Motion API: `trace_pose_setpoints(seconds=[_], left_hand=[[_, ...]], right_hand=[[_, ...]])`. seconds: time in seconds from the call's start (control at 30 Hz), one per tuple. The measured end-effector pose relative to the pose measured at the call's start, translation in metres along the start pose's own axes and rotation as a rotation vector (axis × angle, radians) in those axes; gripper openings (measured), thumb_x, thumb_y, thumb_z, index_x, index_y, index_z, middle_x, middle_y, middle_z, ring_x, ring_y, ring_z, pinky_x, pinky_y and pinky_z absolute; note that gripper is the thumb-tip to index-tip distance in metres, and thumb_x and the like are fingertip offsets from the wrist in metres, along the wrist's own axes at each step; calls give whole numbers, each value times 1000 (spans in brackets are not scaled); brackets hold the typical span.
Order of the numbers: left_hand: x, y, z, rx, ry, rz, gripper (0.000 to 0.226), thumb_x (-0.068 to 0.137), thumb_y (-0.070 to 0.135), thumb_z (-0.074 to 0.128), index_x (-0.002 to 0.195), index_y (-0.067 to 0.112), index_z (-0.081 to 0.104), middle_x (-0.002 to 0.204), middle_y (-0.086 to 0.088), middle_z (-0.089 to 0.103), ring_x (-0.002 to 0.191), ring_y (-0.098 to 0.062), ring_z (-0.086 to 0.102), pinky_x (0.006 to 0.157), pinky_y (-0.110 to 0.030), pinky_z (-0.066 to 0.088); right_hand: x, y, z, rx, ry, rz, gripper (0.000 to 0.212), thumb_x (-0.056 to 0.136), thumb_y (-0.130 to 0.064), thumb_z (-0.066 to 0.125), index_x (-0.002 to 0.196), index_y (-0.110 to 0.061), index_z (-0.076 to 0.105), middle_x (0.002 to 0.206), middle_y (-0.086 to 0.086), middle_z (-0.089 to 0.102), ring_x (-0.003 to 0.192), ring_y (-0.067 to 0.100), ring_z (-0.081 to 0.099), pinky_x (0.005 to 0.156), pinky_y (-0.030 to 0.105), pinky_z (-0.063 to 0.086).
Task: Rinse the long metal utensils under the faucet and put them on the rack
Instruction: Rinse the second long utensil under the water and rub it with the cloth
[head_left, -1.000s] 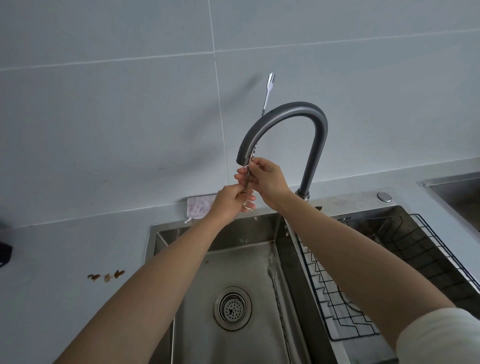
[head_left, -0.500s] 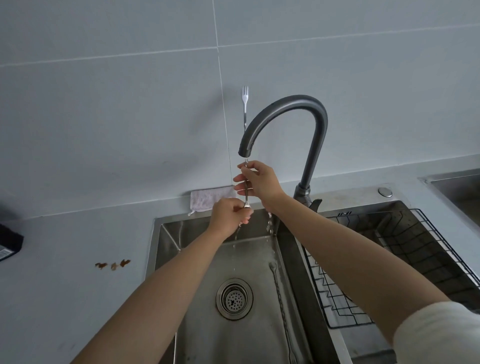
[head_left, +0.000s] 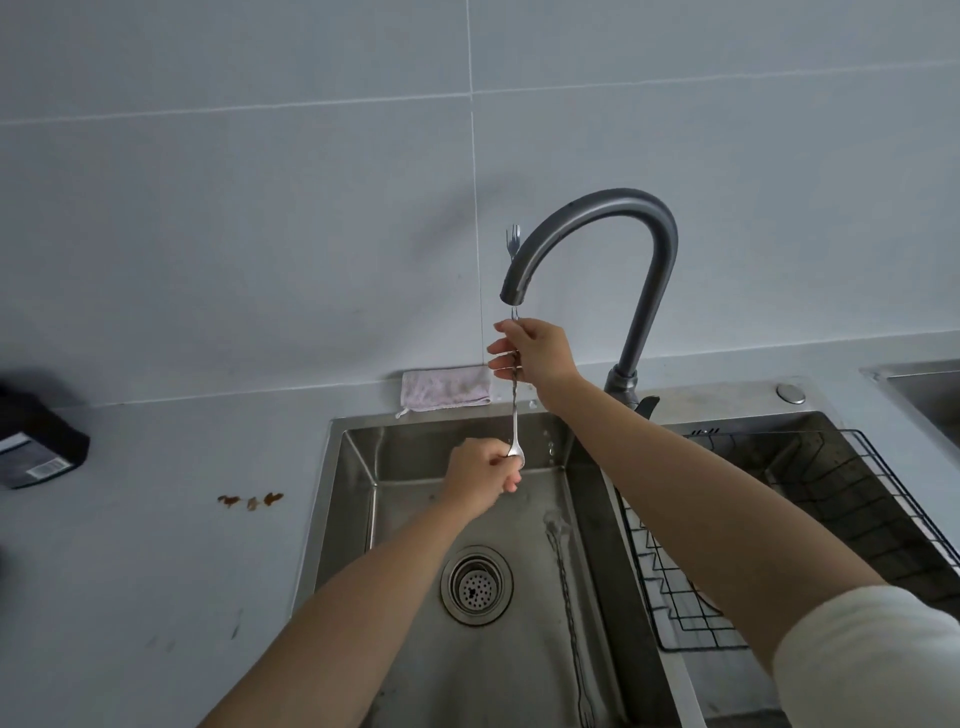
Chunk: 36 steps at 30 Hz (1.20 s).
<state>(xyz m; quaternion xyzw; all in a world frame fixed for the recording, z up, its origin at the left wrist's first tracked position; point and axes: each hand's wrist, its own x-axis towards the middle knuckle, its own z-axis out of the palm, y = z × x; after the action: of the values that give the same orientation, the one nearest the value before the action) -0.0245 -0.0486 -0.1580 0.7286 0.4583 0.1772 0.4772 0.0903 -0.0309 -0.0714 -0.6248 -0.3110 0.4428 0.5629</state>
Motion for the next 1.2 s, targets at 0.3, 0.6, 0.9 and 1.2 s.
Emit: trace_pose_setpoints(seconds=[0.3, 0.6, 0.9, 1.2], left_hand=[[-21, -18, 22, 74, -12, -28, 26, 92, 11, 46, 86, -5, 66, 57, 6, 58, 40, 4, 52, 54, -14, 42], [-44, -40, 54, 3, -11, -162, 21, 86, 7, 57, 67, 8, 65, 50, 10, 55, 33, 9, 51, 43, -1, 39], [-58, -59, 70, 23, 77, -241, 9, 76, 5, 67, 69, 2, 72, 29, 18, 52, 34, 10, 49, 51, -12, 37], [-66, -100, 95, 96, -125, -314, 40, 78, 4, 66, 53, 25, 43, 53, 4, 54, 44, 1, 50, 55, -20, 39]], right_hand=[[7, 3, -8, -28, 8, 14, 26, 99, -13, 40, 119, -1, 53, 69, 5, 60, 53, 15, 57, 52, 20, 52], [8, 17, -16, -47, -41, 43, 27, 97, -12, 45, 116, 5, 51, 67, 6, 58, 36, 6, 54, 45, 18, 50], [5, 43, -19, -141, -139, 49, 8, 97, -7, 44, 103, -7, 48, 66, 8, 57, 54, 23, 51, 55, 31, 47], [-6, 110, -29, -474, -198, 139, 41, 89, 3, 53, 127, -6, 45, 87, 7, 61, 83, 25, 64, 74, 32, 55]])
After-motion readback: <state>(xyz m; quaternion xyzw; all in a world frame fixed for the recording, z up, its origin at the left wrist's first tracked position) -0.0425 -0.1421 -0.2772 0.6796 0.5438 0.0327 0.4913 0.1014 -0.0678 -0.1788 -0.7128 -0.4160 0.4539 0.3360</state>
